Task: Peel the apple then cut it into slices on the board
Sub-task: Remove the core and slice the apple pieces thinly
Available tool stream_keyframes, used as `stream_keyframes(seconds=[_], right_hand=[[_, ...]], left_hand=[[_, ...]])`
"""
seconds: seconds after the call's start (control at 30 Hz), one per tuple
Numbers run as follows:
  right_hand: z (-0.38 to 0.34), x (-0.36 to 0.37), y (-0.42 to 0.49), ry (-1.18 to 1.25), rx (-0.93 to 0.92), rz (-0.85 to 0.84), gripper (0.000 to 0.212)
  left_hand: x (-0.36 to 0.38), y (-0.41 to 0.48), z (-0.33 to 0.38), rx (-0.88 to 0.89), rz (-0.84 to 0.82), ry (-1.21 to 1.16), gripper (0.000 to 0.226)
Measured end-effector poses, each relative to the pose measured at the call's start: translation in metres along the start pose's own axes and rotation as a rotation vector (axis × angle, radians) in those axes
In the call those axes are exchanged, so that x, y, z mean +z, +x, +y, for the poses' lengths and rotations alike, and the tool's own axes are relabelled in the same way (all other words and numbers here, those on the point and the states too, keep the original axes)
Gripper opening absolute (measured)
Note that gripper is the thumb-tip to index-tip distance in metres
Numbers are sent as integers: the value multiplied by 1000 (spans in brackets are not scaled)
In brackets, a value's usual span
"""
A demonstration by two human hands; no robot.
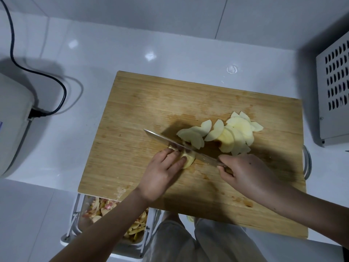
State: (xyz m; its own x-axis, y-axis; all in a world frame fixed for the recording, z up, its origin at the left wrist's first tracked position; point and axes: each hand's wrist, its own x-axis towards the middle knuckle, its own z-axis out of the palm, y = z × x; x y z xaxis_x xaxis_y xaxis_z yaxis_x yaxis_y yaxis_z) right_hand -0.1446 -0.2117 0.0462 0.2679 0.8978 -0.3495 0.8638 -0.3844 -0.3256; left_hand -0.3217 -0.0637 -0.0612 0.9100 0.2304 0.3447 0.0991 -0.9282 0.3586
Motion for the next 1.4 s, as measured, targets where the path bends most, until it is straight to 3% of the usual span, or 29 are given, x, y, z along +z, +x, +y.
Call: stream_keyframes(seconds=[0.33,0.47,0.7,0.9,1.4], right_hand=[[-8,15,15,-62,-32,14,22],[-10,25,31,-17,-7,-51,17],[1,19,21,160,59,12,17],[-3,8,0,34,16,12,23],[-10,24,36,23,5,-75,16]], left_hand=[[3,-4,-3,9,-12,-7,37],[5,-6,-4,4,-25,-42,44],[6,-10,-6,-1,3,-62,50],[4,-5,0,-4,40,-31,33],[7,-10,-3,-7,31,-41,37]])
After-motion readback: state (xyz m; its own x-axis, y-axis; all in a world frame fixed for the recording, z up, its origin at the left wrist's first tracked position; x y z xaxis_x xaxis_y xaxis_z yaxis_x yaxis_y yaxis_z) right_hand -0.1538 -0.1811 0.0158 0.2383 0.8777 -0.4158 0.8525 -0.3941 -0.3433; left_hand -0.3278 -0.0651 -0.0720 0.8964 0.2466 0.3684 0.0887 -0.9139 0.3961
